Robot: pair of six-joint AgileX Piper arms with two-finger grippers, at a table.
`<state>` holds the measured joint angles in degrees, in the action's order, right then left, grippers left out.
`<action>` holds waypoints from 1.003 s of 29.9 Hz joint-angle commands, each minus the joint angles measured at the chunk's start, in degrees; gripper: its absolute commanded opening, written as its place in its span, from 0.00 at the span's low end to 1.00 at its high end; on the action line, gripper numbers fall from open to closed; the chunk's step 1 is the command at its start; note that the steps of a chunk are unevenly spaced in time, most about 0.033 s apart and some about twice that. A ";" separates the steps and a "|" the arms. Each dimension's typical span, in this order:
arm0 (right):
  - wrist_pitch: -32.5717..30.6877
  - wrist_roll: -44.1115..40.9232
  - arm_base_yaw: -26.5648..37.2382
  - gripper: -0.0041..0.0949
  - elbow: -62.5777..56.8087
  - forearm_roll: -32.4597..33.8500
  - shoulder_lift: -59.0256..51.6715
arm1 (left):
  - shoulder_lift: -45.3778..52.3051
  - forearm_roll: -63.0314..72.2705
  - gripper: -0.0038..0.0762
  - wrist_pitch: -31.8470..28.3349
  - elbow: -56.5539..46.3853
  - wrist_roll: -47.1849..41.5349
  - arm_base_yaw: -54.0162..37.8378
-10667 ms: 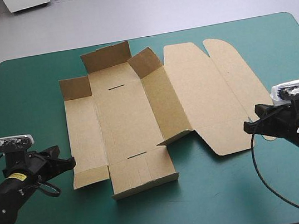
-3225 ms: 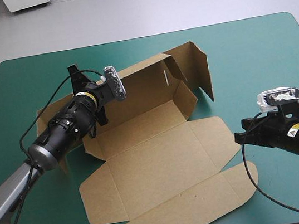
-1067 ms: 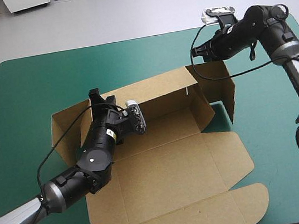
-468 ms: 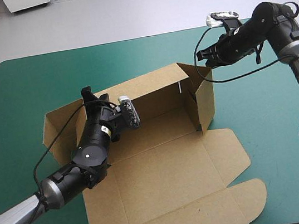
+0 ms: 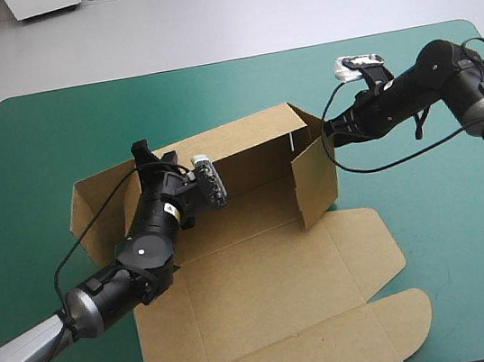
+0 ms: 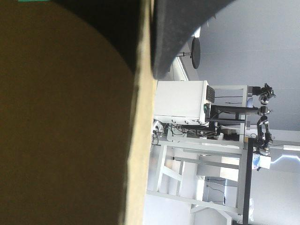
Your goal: Fold the box
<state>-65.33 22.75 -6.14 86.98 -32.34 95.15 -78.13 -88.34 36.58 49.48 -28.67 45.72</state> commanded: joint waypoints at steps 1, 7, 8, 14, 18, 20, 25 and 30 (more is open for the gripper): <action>2.30 4.40 0.33 0.02 -2.17 -3.95 -4.40 | 1.55 -0.69 0.04 0.40 1.51 -1.79 -0.04; 3.12 11.07 0.33 0.02 -6.52 -7.38 -7.27 | 1.55 0.16 0.03 0.40 1.51 -1.37 -0.04; 3.21 12.23 0.33 0.03 -6.66 -7.93 -7.82 | 1.55 0.41 0.04 0.24 1.51 -1.39 -0.04; 4.25 15.05 -0.14 0.19 -6.75 -7.83 -9.07 | 1.55 0.70 0.03 -0.11 1.51 -1.51 -0.04; 4.21 13.29 -0.40 0.32 -6.89 -6.46 -9.18 | 1.55 0.79 0.03 0.01 1.51 -1.51 -0.04; 1.79 13.19 -0.40 0.31 -6.21 -8.86 -10.65 | 1.55 0.79 0.04 0.01 1.51 -1.51 -0.04; 3.69 13.56 -0.40 0.03 0.78 -10.09 -16.03 | 1.55 1.06 0.04 0.01 1.51 -1.51 -0.04; 7.92 1.74 -0.40 0.02 10.11 2.04 -12.84 | 1.55 1.69 0.03 0.10 1.51 -1.51 -0.04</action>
<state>-61.17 29.75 -6.57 91.76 -34.17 81.24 -78.13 -87.25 36.39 49.48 -28.67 45.72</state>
